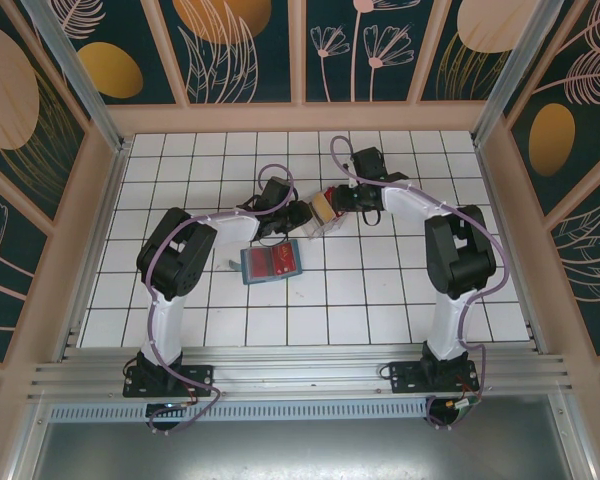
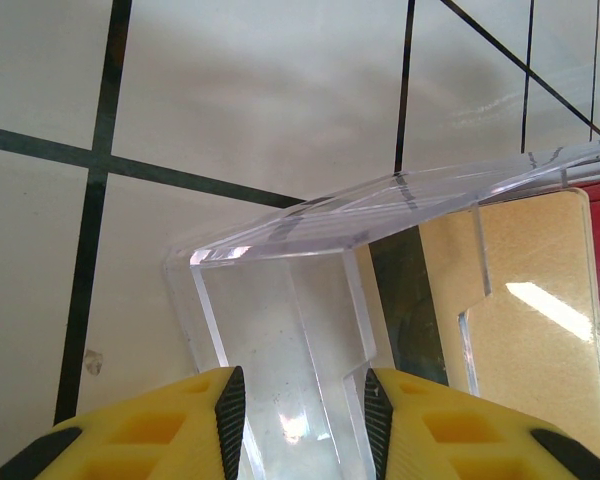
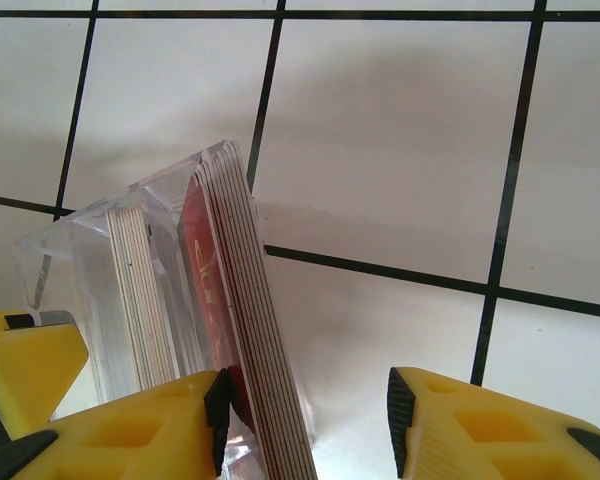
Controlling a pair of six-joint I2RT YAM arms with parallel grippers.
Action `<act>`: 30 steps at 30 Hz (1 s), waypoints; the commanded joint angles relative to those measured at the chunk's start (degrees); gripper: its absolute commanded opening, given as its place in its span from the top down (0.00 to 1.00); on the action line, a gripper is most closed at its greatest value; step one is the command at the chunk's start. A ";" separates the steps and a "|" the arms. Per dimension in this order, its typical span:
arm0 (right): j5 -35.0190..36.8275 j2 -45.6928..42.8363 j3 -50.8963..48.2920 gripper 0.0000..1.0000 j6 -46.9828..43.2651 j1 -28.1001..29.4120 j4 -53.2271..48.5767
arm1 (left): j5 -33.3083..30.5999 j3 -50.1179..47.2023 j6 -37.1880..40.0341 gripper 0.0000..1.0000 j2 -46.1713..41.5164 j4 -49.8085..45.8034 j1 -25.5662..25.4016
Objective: Put the credit cards into the card holder
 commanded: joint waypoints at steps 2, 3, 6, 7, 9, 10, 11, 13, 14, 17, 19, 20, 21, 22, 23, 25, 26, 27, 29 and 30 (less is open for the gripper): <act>1.32 -2.64 1.55 0.54 -0.95 -0.48 -1.45 | -0.43 -2.36 -0.35 0.62 0.35 -4.81 0.05; 1.14 -2.68 1.51 0.56 -0.97 -0.49 -1.43 | -0.41 -2.39 -0.36 0.61 0.24 -4.74 0.11; 1.12 -3.11 0.85 0.61 -0.91 -0.48 -1.17 | -0.49 -2.63 -0.45 0.62 -0.03 -4.61 0.06; 1.26 -3.24 0.70 0.61 -0.91 -0.50 -1.17 | -0.54 -2.72 -0.51 0.62 -0.06 -4.63 0.04; 1.48 -3.79 0.54 0.61 -1.05 -0.57 -1.26 | -0.58 -2.81 -0.52 0.62 -0.01 -4.55 0.04; 1.57 -4.00 0.57 0.62 -1.03 -0.51 -1.37 | -0.50 -2.72 -0.63 0.61 0.02 -4.55 0.05; 1.65 -4.06 0.65 0.62 -1.07 -0.54 -1.42 | -0.43 -2.72 -0.61 0.62 0.06 -4.46 0.05; 1.57 -4.23 0.94 0.63 -1.11 -0.53 -1.56 | -0.41 -2.63 -0.71 0.61 0.19 -4.46 0.12; 1.48 -4.26 0.98 0.64 -1.15 -0.56 -1.73 | -0.36 -2.63 -0.74 0.62 0.20 -4.37 0.10; 1.05 -4.07 1.11 0.68 -1.18 -0.53 -1.79 | -0.33 -2.61 -0.69 0.61 0.03 -4.46 0.08; 0.79 -3.89 1.03 0.69 -1.17 -0.55 -1.70 | -0.40 -2.63 -0.69 0.61 -0.05 -4.46 0.09; 0.63 -3.78 1.02 0.69 -1.27 -0.54 -1.78 | -0.41 -2.68 -0.65 0.61 0.00 -4.46 0.06; 0.40 -3.65 1.02 0.69 -1.34 -0.53 -1.85 | -0.41 -2.73 -0.62 0.62 0.03 -4.46 0.10; -0.18 -3.53 0.94 0.69 -1.40 -0.49 -1.81 | -0.41 -2.72 -0.70 0.62 0.06 -4.46 0.05; -0.68 -3.58 0.88 0.65 -1.44 -0.43 -1.72 | -0.32 -2.72 -0.72 0.61 0.13 -4.49 0.11; -0.97 -3.53 0.67 0.55 -1.47 -0.23 -1.52 | -0.14 -2.81 -0.78 0.61 0.20 -4.28 0.08; -1.27 -3.33 0.74 0.53 -1.54 -0.01 -1.52 | -0.08 -2.81 -0.83 0.61 0.24 -4.20 0.03; -1.41 -3.08 0.86 0.51 -1.57 0.00 -1.65 | -0.16 -2.77 -0.79 0.62 0.23 -4.20 0.05; -1.51 -2.15 1.41 0.50 -1.83 0.29 -2.12 | -0.07 -2.56 -0.80 0.61 0.26 -4.21 0.04; -1.51 -1.72 1.58 0.50 -1.91 0.28 -2.29 | -0.05 -2.47 -0.84 0.62 0.34 -4.29 0.06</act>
